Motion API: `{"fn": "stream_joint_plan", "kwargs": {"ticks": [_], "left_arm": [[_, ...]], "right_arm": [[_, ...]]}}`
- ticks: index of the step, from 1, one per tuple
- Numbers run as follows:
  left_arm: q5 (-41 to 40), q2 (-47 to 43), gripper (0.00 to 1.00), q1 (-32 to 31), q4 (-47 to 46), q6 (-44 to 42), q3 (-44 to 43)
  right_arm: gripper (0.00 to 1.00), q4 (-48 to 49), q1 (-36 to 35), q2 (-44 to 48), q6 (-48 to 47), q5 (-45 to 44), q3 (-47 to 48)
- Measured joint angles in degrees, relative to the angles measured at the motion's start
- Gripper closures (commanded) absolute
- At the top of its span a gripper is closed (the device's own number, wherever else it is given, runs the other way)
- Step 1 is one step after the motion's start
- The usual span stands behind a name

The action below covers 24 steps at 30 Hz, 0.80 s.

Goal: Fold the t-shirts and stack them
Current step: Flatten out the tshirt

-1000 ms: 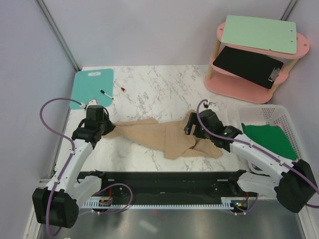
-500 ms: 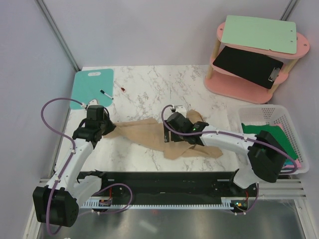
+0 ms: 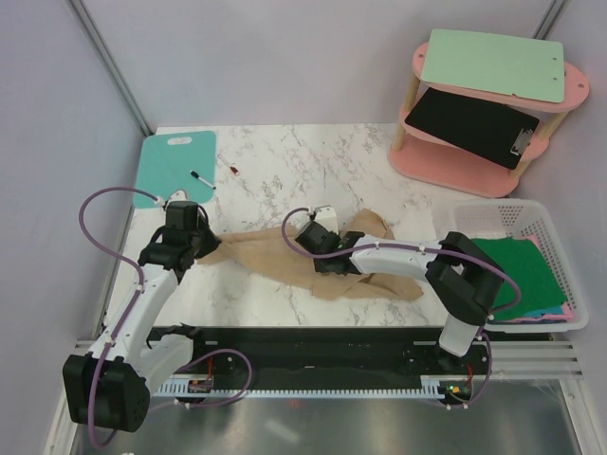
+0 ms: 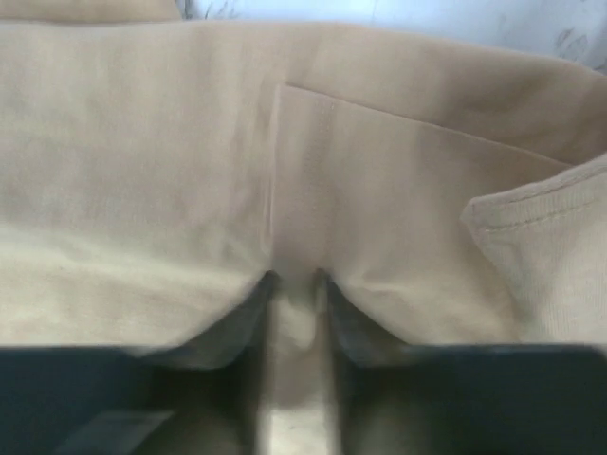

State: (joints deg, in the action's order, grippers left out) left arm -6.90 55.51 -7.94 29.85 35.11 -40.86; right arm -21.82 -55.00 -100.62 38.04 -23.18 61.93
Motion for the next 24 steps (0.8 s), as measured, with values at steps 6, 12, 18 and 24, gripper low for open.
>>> {"fn": "stream_joint_plan", "kwargs": {"ticks": [6, 12, 18, 24], "left_arm": [[-0.02, 0.02, 0.98, 0.0, -0.09, 0.0, 0.0], [-0.02, 0.39, 0.98, 0.0, -0.22, 0.0, 0.0], [-0.02, 0.39, 0.98, 0.0, -0.31, 0.0, 0.0], [-0.04, 0.39, 0.95, 0.0, -0.39, 0.0, 0.02]], "right_arm": [[1.0, -1.25, -0.44, 0.59, 0.2, -4.26, 0.13], [1.0, -3.08, -0.44, 4.55, 0.33, -8.9, -0.22], [1.0, -4.44, -0.44, 13.42, 1.27, -12.55, -4.09], [1.0, -7.15, -0.44, 29.59, 3.98, -16.04, -11.96]]}}
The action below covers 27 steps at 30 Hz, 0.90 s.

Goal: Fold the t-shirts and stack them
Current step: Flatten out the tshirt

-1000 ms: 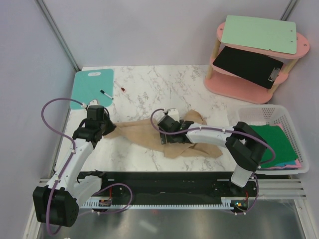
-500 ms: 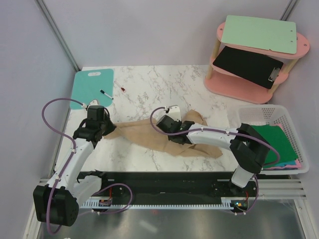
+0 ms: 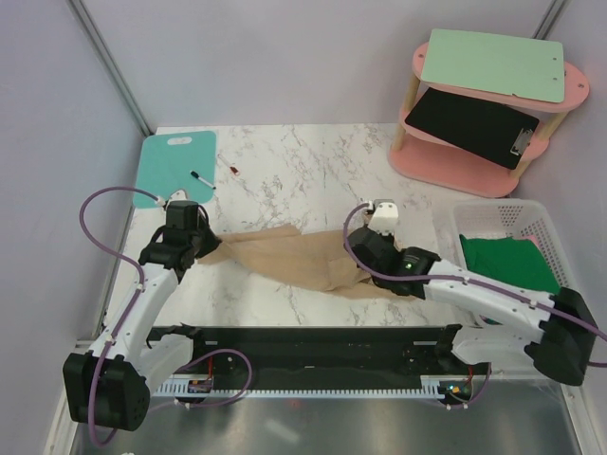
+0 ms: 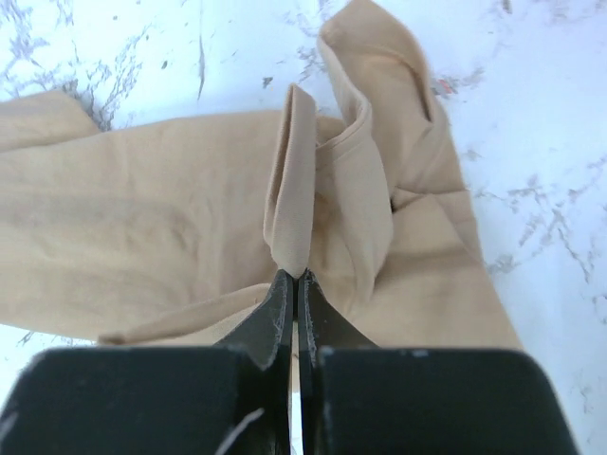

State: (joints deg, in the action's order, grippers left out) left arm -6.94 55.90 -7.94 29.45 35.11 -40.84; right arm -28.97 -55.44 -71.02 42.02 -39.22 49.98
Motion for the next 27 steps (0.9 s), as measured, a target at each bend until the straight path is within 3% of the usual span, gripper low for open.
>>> {"fn": "stream_joint_plan", "kwargs": {"ticks": [1, 3, 4, 5, 8, 11, 18, 27], "left_arm": [[0.02, 0.0, 0.93, 0.0, 0.0, 0.02, 0.0], [0.02, 0.0, 0.78, 0.0, 0.0, 0.0, 0.0], [0.09, 0.0, 0.6, 0.0, 0.0, -0.04, 0.0], [0.17, 0.0, 0.37, 0.0, -0.02, -0.24, 0.0], [1.01, 0.55, 0.11, 0.0, -0.92, -0.7, -0.04], [1.29, 2.95, 0.06, 0.0, -1.25, -1.29, -1.46], [1.22, 7.41, 0.09, 0.11, -3.17, -1.81, -6.8], [-3.21, 0.57, 0.11, 0.7, -3.04, 0.15, 0.61]], "right_arm": [[1.0, -0.52, 0.0, 2.27, 0.5, -0.31, -0.98], [1.0, -1.6, 0.02, 7.28, 1.77, -0.85, -3.21], [1.0, -2.12, 0.04, 9.29, 2.21, -1.11, -4.17], [1.0, -2.43, 0.04, 10.8, 2.58, -1.25, -4.94], [1.0, -3.5, 0.04, 13.9, 3.23, -2.12, -6.23], [1.0, -3.76, 0.07, 13.9, 2.84, -4.66, -5.97], [1.0, -2.64, 3.19, 4.2, -2.93, -10.75, 4.68], [1.0, 3.56, 13.68, -4.98, -9.66, -5.73, 11.67]]}}
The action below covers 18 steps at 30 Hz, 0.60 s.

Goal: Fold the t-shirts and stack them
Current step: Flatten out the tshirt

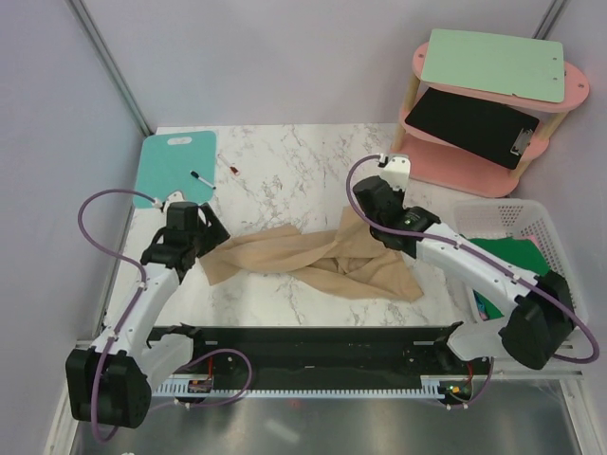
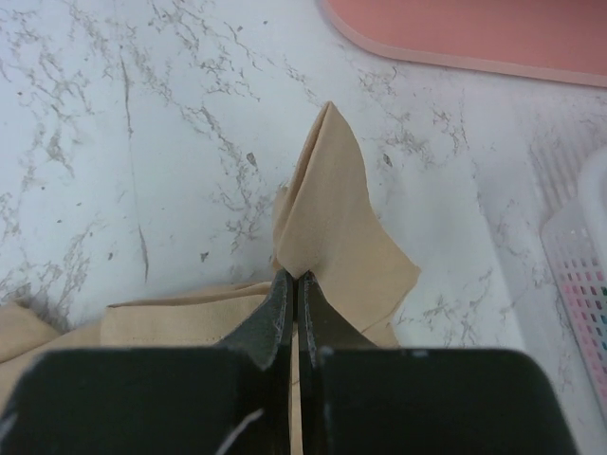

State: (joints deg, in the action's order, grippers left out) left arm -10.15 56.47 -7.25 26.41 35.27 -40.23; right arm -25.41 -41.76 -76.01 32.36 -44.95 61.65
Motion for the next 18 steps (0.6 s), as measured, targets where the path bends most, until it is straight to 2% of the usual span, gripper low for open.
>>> {"fn": "stream_joint_plan", "kwargs": {"ticks": [9, 18], "left_arm": [[4.44, 1.2, 0.11, 0.37, -0.85, 1.18, 5.14], [7.54, -10.78, 0.11, 0.37, -1.03, 1.16, 6.49]], "right_arm": [[1.0, 2.78, 10.91, -14.34, -2.64, 8.48, 8.79], [1.0, 4.92, 15.23, -27.56, -4.2, 10.64, 23.45]]}}
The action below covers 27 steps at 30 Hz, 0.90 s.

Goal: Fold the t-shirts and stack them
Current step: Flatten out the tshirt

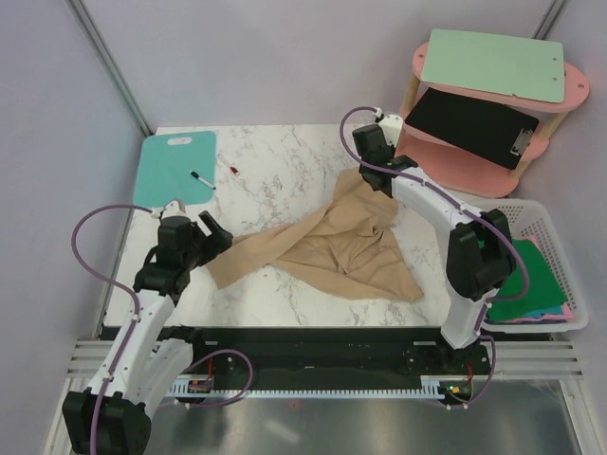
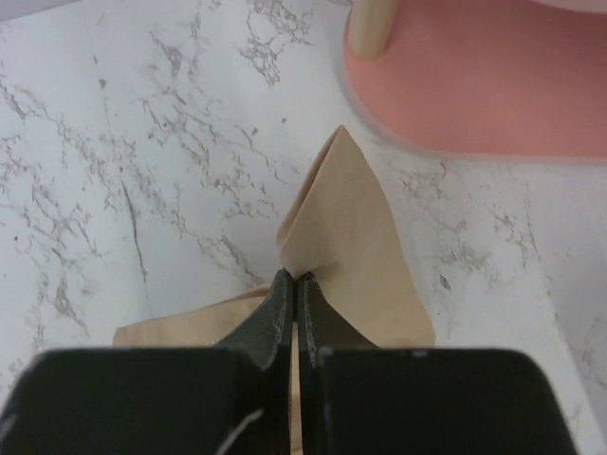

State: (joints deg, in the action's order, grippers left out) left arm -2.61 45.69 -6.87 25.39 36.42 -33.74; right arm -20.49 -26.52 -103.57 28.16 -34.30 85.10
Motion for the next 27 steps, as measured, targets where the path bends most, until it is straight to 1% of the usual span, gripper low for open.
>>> {"fn": "stream_joint_plan", "kwargs": {"ticks": [5, 8, 12, 15, 20, 27], "left_arm": [[2.01, -2.93, 0.15, 0.0, 1.64, 0.02, 0.35], [3.06, -3.76, 0.18, 0.0, 2.49, 0.96, 2.45], [4.59, -3.15, 0.19, 0.0, 4.0, 2.97, 5.55], [5.88, -1.62, 0.19, -0.11, 4.2, 4.11, 7.13], [6.03, 0.48, 0.22, -0.5, 3.65, 4.94, 8.94], [5.03, 3.56, 0.24, -0.61, -1.11, 6.25, 13.44]], "right_arm": [[1.0, 0.42, 2.71, -5.25, -0.96, 0.96, 5.27], [1.0, 0.33, 4.83, -8.44, -1.31, 1.97, 7.32], [1.0, 0.15, 7.28, -13.31, -1.57, 4.28, 9.94], [1.0, -0.15, 8.55, -15.32, -1.6, 5.95, 11.21], [1.0, -0.2, 9.2, -17.05, -1.6, 8.31, 12.76], [1.0, -0.04, 9.16, -17.18, -1.46, 11.19, 12.83]]}}
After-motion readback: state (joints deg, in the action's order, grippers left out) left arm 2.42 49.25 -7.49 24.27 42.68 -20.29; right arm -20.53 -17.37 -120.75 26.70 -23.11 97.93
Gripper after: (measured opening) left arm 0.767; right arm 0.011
